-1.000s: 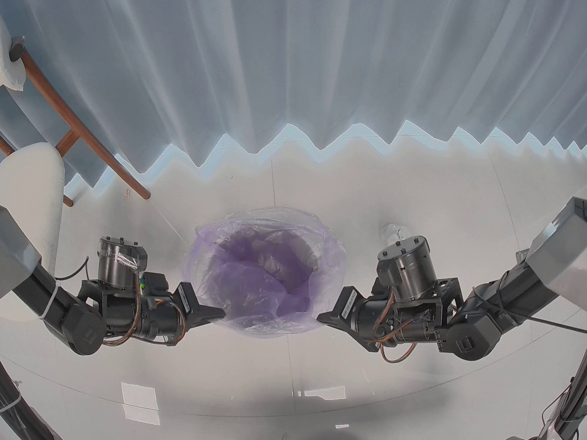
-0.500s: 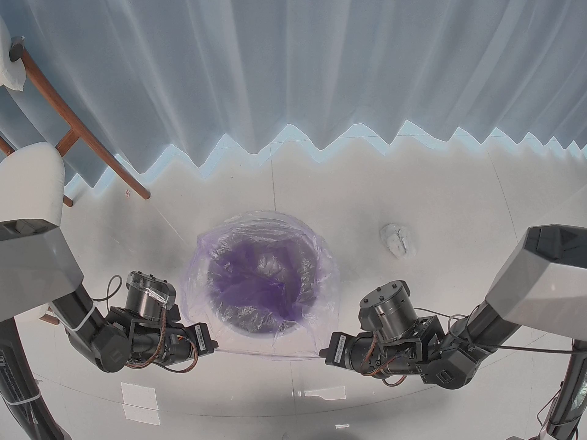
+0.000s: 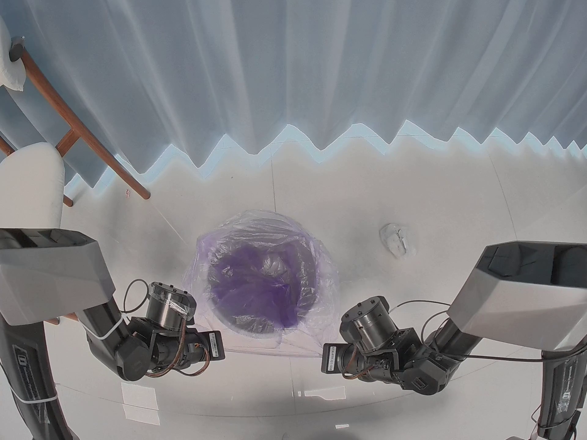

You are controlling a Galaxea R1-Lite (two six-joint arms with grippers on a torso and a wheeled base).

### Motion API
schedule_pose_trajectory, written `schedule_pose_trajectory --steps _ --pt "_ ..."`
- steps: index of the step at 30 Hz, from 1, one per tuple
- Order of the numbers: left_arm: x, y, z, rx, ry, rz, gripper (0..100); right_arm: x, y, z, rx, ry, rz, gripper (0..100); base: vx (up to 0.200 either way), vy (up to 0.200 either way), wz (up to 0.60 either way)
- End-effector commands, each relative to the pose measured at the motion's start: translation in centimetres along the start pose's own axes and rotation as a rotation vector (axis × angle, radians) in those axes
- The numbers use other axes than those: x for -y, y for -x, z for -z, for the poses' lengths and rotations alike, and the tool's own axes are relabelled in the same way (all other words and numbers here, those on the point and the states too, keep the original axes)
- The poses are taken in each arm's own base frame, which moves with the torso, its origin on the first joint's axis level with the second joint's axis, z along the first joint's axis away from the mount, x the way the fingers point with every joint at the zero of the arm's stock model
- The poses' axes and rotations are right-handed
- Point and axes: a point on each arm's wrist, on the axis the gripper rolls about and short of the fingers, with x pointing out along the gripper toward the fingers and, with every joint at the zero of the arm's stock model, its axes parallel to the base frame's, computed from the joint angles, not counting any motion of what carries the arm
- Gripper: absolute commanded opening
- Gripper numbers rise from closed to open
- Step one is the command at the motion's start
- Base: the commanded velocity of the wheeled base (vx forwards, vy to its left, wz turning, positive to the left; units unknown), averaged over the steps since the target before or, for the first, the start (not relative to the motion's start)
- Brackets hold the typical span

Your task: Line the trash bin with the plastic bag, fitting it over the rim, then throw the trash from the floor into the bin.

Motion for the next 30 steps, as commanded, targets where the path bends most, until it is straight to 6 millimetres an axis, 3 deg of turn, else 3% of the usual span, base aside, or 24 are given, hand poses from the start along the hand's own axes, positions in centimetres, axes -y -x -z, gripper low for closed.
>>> schedule_pose_trajectory --steps 1,5,15,16,17,19,23,30 --pt "-0.5 -2.2 0.7 0.004 -0.032 -0.067 0 0.4 -2.6 0.5 0.016 0.040 0.067 0 0.000 0.000 0.00" --pt "-0.6 -2.8 1.0 0.034 -0.053 -0.083 0 0.5 -3.6 0.1 0.046 0.054 0.098 0 0.000 0.000 0.00" --pt "-0.7 -2.5 1.3 0.027 -0.058 -0.086 0 0.6 -3.6 -0.6 0.081 0.047 0.083 0 0.000 0.000 0.00" --pt "-0.5 -2.3 1.6 0.020 -0.064 -0.083 0 0.6 -3.5 -0.6 0.082 0.051 0.082 100 0.000 0.000 0.00" --pt "-0.5 -2.2 1.8 0.014 -0.064 -0.084 100 0.7 -3.4 -0.6 0.080 0.049 0.084 100 0.000 0.000 0.00" --pt "-0.4 -1.8 2.1 0.018 -0.068 -0.085 100 0.8 -3.0 -0.4 0.075 0.049 0.084 100 0.000 0.000 0.00" --pt "-0.7 1.7 3.8 0.070 -0.076 -0.053 100 1.2 -0.9 0.9 0.050 0.058 0.077 100 0.000 0.000 0.00" --pt "-1.6 5.5 5.3 0.196 -0.075 0.033 100 1.5 1.3 2.0 0.079 0.062 0.005 100 0.000 0.000 0.00"
